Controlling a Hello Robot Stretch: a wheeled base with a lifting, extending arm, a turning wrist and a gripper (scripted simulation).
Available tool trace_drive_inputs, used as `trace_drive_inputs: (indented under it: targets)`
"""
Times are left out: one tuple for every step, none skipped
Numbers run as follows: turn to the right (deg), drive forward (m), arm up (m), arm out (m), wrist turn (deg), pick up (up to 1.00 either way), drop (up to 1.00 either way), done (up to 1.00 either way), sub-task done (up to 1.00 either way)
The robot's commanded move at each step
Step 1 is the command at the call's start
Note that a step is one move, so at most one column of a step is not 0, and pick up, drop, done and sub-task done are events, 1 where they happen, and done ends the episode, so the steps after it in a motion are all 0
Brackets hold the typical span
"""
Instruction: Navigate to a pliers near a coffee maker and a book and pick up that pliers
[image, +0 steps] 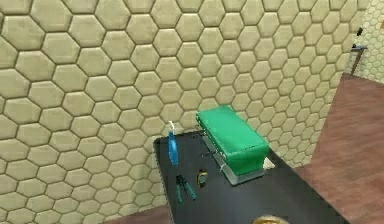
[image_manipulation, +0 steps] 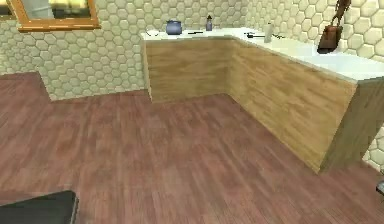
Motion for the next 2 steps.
trace_drive_inputs:
  targets:
    - [45.0,0.0,0.0,0.0,0.0,0.0,0.0,0.0,0.0]
    - [24.0,0.0,0.0,0.0,0.0,0.0,0.0,0.0,0.0]
